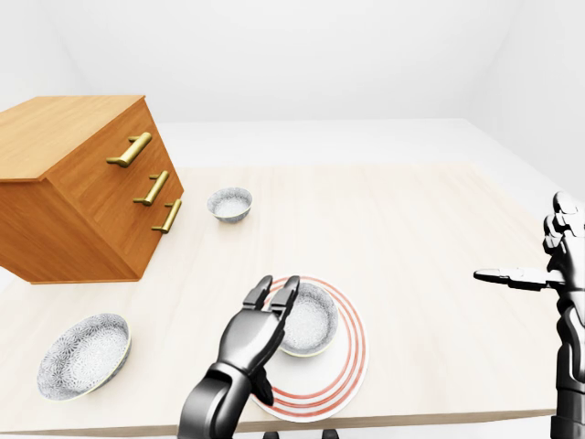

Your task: Put the bowl in the middle on the plate.

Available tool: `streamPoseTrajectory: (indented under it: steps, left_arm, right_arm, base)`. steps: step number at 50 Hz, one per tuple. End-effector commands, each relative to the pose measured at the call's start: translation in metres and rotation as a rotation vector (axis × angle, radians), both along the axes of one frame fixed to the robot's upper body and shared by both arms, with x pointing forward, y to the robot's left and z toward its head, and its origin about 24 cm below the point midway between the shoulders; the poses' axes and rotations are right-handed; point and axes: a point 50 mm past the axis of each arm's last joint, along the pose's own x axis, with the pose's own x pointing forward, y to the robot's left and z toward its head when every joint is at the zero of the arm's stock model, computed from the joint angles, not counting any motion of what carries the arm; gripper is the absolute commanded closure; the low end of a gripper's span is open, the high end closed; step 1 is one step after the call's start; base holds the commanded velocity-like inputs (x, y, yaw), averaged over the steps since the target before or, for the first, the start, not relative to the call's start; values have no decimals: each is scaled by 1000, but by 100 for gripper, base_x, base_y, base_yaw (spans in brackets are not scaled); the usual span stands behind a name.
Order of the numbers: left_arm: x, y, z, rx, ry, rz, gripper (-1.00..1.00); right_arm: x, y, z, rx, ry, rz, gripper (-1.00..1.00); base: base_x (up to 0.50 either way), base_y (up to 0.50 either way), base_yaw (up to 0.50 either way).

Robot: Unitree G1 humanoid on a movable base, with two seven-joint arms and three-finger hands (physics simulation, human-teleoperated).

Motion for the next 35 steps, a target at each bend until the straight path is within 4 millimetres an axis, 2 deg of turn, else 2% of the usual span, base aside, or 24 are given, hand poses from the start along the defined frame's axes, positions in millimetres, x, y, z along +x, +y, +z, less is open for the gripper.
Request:
streamPoseTrajectory:
  steps: [1, 19, 35]
  left_arm:
    - [-5, 4, 6, -4, 9, 11, -100]
    - [-17, 24, 15, -2, 20, 76, -100]
    - [-16, 46, 30, 7, -6, 136, -100]
  right_arm:
    - [0, 0, -1, -1, 2, 0, -100]
    - [0, 0, -2, -3, 5, 2, -100]
    - [-1, 0, 0, -5, 6, 1, -100]
  base:
    - [0, 0, 0]
    - [0, 0, 0]
    - [0, 0, 0]
